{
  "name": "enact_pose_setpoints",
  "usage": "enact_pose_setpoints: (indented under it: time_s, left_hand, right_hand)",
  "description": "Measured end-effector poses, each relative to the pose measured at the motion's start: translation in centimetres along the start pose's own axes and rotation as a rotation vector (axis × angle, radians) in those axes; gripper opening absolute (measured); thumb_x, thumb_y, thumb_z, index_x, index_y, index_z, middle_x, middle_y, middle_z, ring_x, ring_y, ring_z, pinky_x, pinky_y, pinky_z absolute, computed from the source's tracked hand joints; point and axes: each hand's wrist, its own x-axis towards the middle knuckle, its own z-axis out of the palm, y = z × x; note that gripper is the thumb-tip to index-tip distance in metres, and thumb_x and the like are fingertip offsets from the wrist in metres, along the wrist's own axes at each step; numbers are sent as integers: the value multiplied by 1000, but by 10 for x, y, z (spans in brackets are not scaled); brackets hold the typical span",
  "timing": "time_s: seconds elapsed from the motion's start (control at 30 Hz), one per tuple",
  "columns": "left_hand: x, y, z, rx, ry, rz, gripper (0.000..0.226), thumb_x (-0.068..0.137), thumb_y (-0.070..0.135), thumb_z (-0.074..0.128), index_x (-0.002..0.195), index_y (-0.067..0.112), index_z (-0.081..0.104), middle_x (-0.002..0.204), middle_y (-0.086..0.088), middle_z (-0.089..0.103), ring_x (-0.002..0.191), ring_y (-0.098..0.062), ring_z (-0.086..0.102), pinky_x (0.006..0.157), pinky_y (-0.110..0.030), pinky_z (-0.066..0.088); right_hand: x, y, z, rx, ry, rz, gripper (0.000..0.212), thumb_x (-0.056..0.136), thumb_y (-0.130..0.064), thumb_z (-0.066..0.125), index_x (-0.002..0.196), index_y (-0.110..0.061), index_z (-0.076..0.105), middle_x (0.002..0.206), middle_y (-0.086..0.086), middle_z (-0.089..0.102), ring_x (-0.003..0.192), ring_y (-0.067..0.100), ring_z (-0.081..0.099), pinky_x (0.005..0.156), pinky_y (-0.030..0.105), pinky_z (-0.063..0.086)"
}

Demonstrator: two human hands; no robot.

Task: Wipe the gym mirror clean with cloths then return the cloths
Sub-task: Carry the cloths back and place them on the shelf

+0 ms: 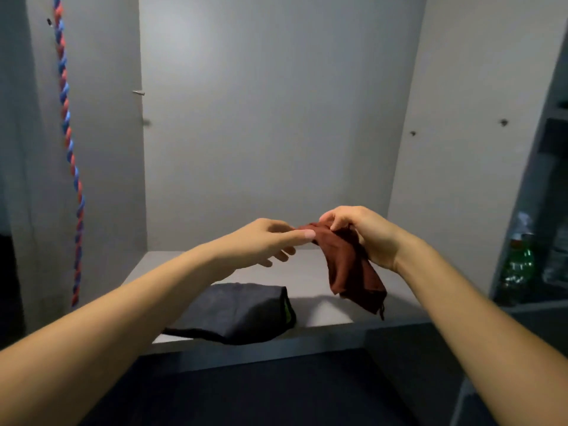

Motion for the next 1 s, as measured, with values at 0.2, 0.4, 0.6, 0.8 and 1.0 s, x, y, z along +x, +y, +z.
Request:
enact_pose_setpoints:
  time_s: [0.2,0.4,0.6,0.8,1.0]
  left_hand:
    - [30,41,29,-482,-17,69,29,91,11,79,120,11,72,97,-9,75,76,-19,67,71,-27,60]
    - [49,71,37,-392,64,217,19,91,-8,72,106,4,74,83,-9,71,70,-17,68,67,-23,60]
    - [60,94,53,-293,84,266,18,97,1,67,83,11,64,79,-10,61,65,-17,56,64,-26,49]
    - [74,106,68,-179,152,297,15,104,11,58,91,17,63,74,-2,63,50,-11,49,49,-21,37]
    - [81,88,55,-171,68,288,22,101,24,69,79,25,70,74,4,69,55,-9,56,51,-18,44]
  right_hand:
    - [-26,-11,-37,18,57,-159,19,95,5,65,106,-9,70,93,6,72,84,17,68,76,29,57]
    - [-53,-16,-89,-11,232,-172,14,94,7,64,97,-5,71,80,9,74,69,21,73,66,35,64]
    - [-71,-13,-119,97,319,-137,31,87,5,51,76,-13,73,78,8,65,72,21,64,66,37,62]
    - [-76,-7,-132,-45,215,-43,13,94,1,65,98,-4,76,89,12,75,71,17,72,59,28,60]
    - [-82,1,-163,88,164,-30,17,97,0,62,94,-5,78,86,9,75,68,13,71,63,25,63]
